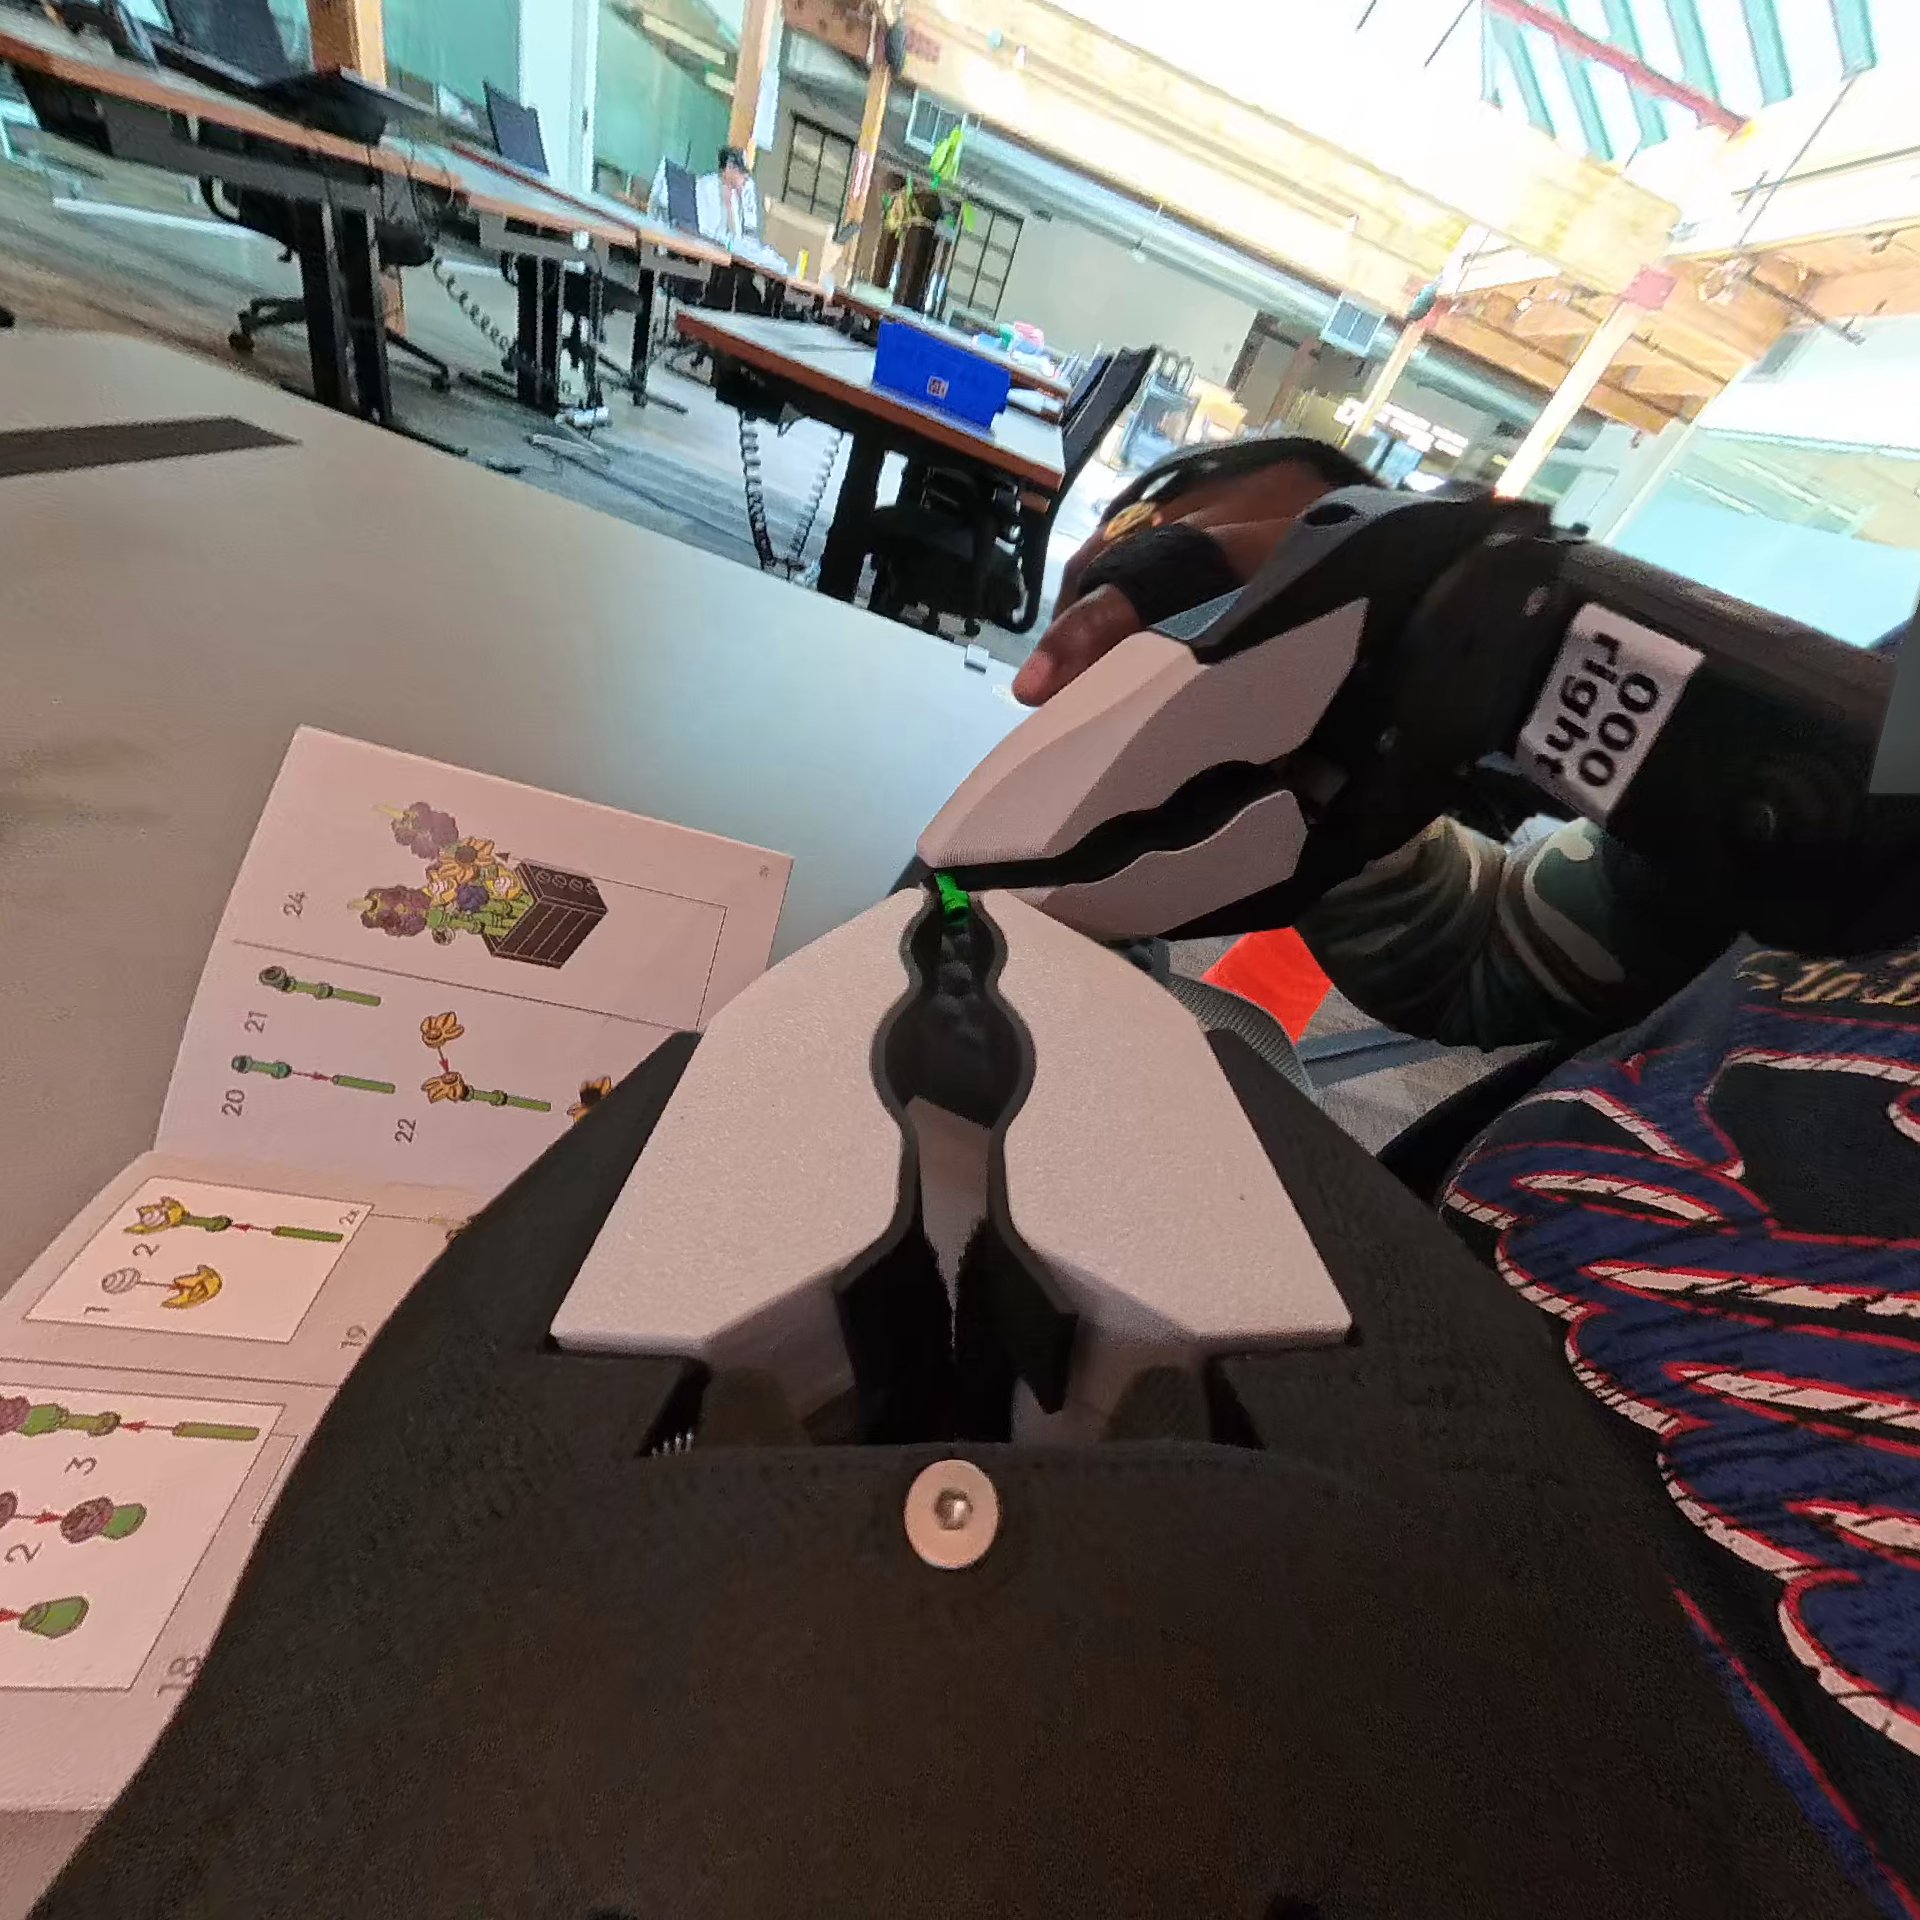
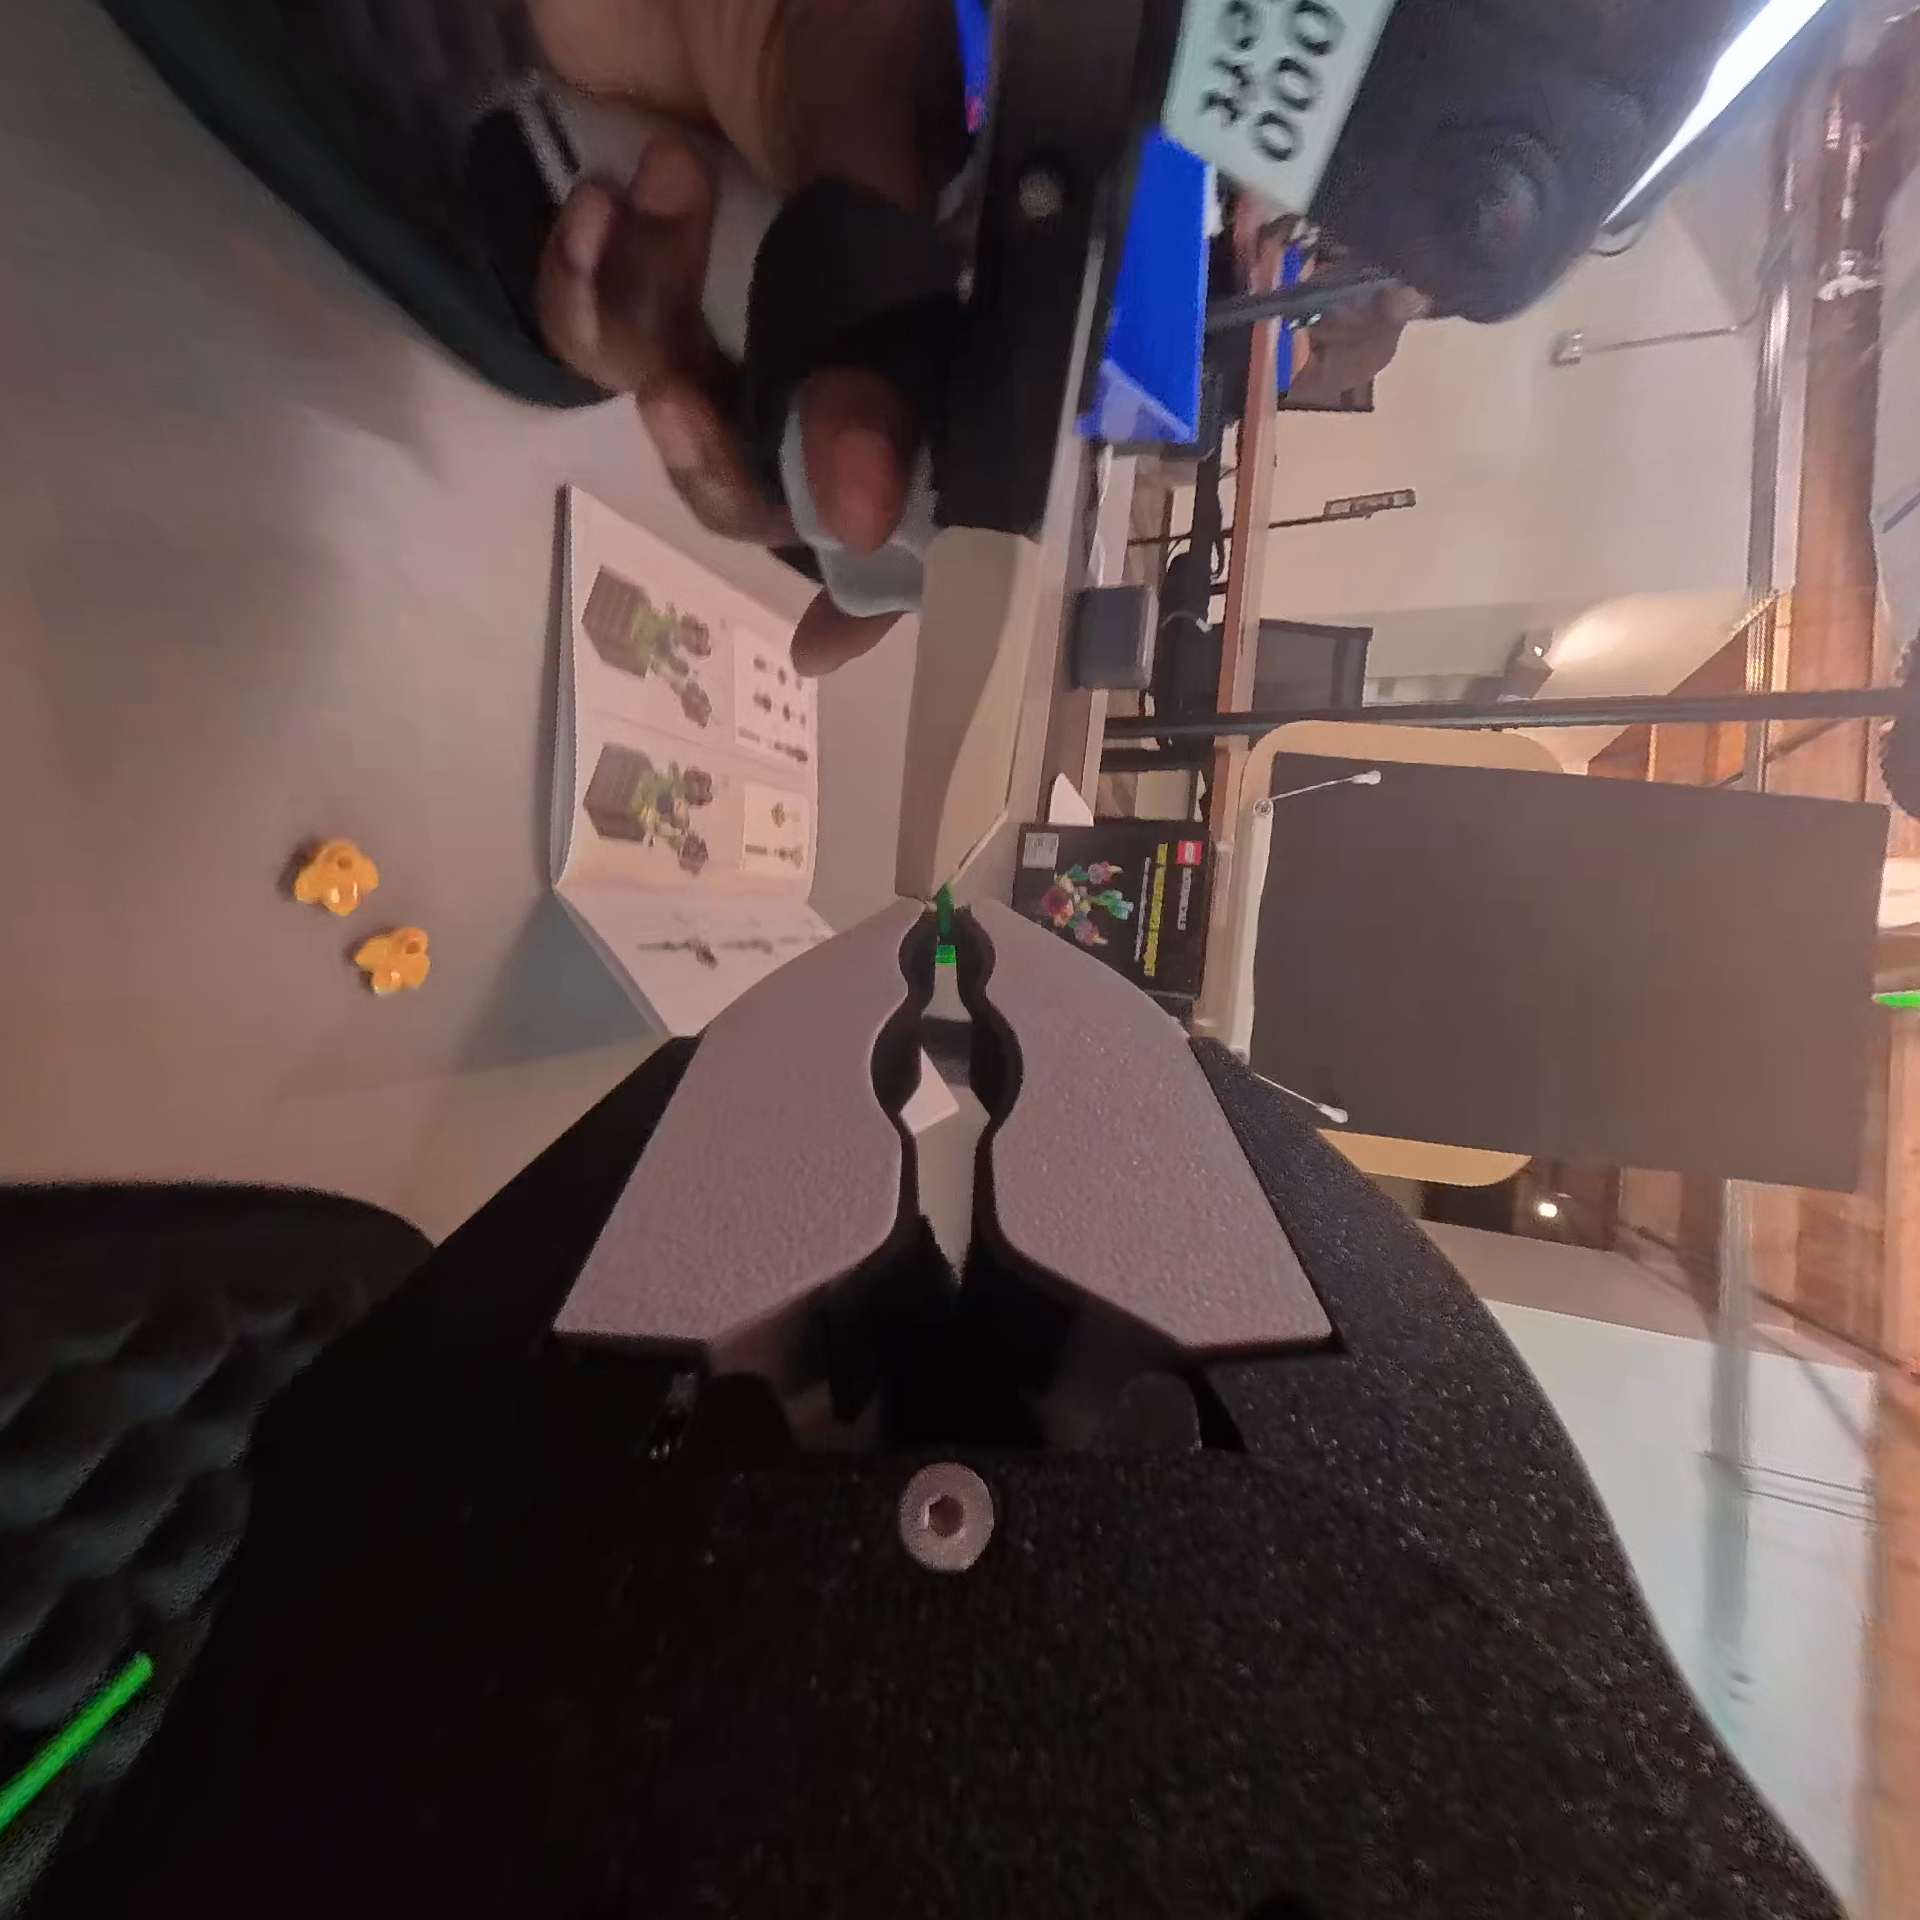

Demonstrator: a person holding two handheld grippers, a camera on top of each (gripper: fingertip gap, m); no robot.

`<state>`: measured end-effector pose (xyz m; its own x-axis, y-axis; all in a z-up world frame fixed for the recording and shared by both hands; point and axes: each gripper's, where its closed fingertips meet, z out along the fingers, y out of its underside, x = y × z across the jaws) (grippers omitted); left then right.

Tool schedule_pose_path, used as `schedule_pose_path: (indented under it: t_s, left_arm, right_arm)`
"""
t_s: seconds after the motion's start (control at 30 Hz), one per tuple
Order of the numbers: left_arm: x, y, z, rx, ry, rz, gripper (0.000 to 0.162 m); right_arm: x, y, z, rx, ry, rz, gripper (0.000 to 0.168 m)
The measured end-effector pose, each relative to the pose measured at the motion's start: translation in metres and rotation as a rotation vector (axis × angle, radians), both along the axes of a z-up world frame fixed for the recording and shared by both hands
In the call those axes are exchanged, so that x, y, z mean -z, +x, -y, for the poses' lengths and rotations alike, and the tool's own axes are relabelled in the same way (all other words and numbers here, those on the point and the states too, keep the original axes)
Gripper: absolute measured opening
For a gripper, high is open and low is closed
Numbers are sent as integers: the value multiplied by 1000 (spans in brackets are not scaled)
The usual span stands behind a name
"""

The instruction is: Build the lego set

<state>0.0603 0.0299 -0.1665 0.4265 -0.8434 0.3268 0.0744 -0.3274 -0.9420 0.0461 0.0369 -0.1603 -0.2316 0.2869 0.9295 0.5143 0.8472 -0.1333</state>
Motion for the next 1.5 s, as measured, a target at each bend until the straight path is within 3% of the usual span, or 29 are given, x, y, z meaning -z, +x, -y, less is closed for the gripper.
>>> schedule_pose_path:
  t_s: [0.1,0.2,0.3,0.37,0.6,0.8,0.87,0.97,1.07,1.13,1.3,1.5]
  left_arm:
    - [-13,-6,4,16,39,105,5]
    - [-33,-11,11,63,44,303,5]
    - [-40,-19,10,49,53,409,4]
    - [-43,-22,12,57,54,461,4]
    - [-52,-33,13,47,77,582,4]
    - [-48,-30,14,31,105,516,4]
    - [-41,-30,11,5,126,410,5]
    - [-25,-38,-2,-138,252,40,26]
    - [-24,-44,-10,-262,444,-322,28]
    - [-29,-40,-13,-309,548,-461,28]
    - [-39,-35,-17,-376,665,-540,7]
    - [-37,-36,-17,-395,712,-587,6]
  right_arm:
    - [-12,-4,7,-49,-366,-195,4]
    - [-32,-8,15,-162,-1003,-449,5]
    - [-58,-8,28,-405,-1635,-611,17]
    - [-62,-8,20,-443,-1791,-706,17]
    - [-46,-25,15,-370,-1885,-787,12]
    - [-49,-25,15,-385,-1851,-769,5]
    - [-46,-25,13,-340,-1770,-737,5]
    - [-41,-23,6,-192,-1520,-666,5]
    - [-42,-25,3,-89,-1260,-609,5]
    - [-44,-28,5,-65,-1149,-596,5]
    - [-50,-32,7,-41,-1037,-612,5]
    - [-48,-33,7,-24,-1016,-609,5]
